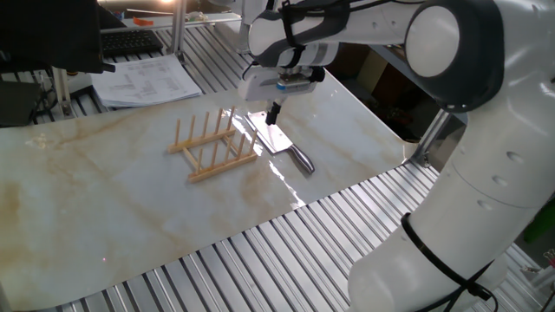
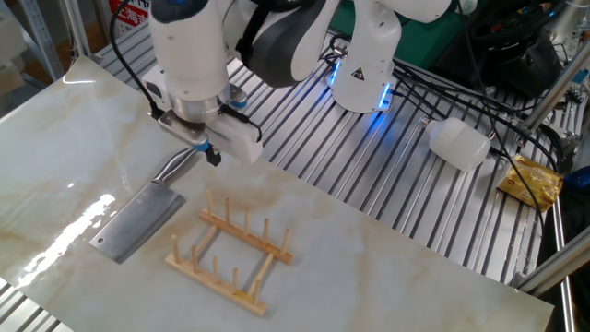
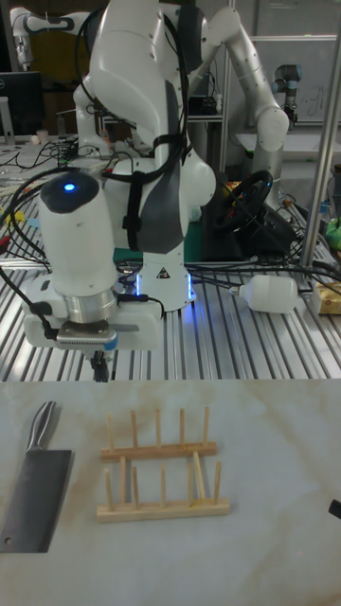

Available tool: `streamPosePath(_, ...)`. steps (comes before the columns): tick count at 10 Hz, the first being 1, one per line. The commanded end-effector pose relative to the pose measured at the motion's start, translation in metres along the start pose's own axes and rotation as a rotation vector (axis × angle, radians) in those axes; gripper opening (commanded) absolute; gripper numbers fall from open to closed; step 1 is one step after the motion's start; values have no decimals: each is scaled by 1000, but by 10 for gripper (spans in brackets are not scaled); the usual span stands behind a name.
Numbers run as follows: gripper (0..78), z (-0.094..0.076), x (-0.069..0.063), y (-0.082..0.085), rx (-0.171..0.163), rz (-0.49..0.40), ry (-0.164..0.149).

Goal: Put the knife on the knife rack

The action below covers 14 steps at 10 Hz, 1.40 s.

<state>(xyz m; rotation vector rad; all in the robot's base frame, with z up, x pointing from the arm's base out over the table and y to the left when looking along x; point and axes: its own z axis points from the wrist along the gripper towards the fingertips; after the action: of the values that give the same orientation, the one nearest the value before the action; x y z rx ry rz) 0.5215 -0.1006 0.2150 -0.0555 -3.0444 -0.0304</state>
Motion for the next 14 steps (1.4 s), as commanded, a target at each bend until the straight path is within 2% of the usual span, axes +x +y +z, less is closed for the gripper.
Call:
streamPosePath(1, 0, -1, -1, -1, 73, -10, 16)
streamPosePath(3, 0, 16, -11, -30, 70, -68, 14)
streamPosePath(4, 0, 17, -11, -31, 71, -69, 14)
streamPosePath(5, 0, 28, -14, -54, 71, -111, 15)
streamPosePath(8, 0, 45, -12, -82, 68, -151, 4)
streamPosePath(9, 0, 49, -11, -88, 69, -157, 5)
streamPosePath(13, 0, 50, -11, -90, 69, -181, -16)
streamPosePath(14, 0, 50, -11, -90, 71, -153, -17)
